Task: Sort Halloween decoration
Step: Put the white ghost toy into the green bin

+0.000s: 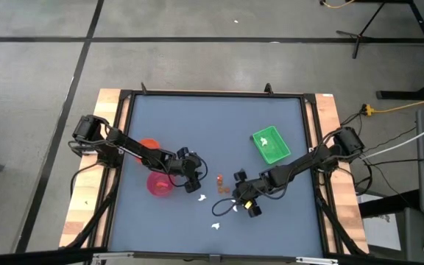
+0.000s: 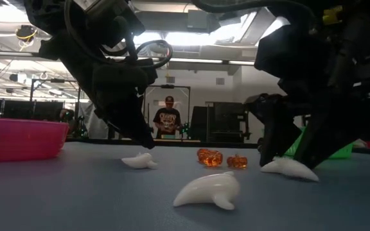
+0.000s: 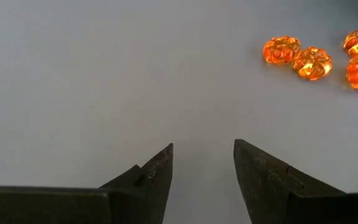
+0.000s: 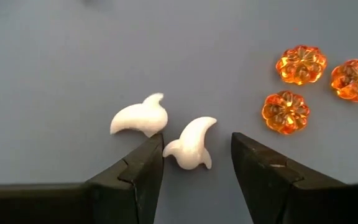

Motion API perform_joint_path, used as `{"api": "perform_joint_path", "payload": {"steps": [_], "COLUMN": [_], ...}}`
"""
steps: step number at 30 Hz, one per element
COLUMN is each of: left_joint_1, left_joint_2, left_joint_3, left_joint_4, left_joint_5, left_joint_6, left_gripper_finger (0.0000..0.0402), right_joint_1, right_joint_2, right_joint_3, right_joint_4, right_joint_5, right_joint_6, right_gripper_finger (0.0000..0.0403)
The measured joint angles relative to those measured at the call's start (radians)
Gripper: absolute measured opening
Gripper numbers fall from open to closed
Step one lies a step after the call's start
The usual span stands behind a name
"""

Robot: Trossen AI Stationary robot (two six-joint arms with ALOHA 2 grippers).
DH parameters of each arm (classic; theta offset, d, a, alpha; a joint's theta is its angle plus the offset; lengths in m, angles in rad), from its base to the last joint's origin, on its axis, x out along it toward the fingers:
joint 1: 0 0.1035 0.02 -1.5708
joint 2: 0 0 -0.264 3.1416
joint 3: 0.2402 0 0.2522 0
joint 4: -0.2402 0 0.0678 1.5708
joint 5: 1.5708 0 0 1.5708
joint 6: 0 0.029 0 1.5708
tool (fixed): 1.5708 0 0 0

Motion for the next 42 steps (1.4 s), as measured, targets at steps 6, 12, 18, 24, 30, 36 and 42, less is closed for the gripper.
{"api": "perform_joint_path", "payload": {"steps": [6, 12, 18, 24, 30, 36, 42], "left_joint_1": [0.0, 0.0, 0.0, 0.0, 0.0, 0.0, 0.0], "left_joint_2": [0.0, 0.0, 0.0, 0.0, 0.0, 0.0, 0.0], "left_joint_3": [0.0, 0.0, 0.0, 0.0, 0.0, 0.0, 0.0], "left_joint_4": [0.0, 0.0, 0.0, 0.0, 0.0, 0.0, 0.0], "left_joint_5": [0.0, 0.0, 0.0, 0.0, 0.0, 0.0, 0.0], "left_joint_6": [0.0, 0.0, 0.0, 0.0, 0.0, 0.0, 0.0], "left_gripper_finger": [0.0155, 0.0155, 0.0155, 0.0155, 0.0155, 0.0155, 0.0155], "right_joint_1": [0.0, 0.0, 0.0, 0.0, 0.0, 0.0, 0.0], "right_joint_2": [0.002, 0.002, 0.002, 0.002, 0.003, 0.003, 0.003], "right_joint_3": [0.0, 0.0, 0.0, 0.0, 0.0, 0.0, 0.0], "right_joint_4": [0.007, 0.008, 0.008, 0.008, 0.01, 0.015, 0.017], "right_joint_5": [0.004, 0.004, 0.004, 0.004, 0.004, 0.004, 0.004], "right_joint_6": [0.0, 0.0, 0.0, 0.0, 0.0, 0.0, 0.0], "right_gripper_finger": [0.0191, 0.0191, 0.0191, 0.0189, 0.0154, 0.0123, 0.0117]}}
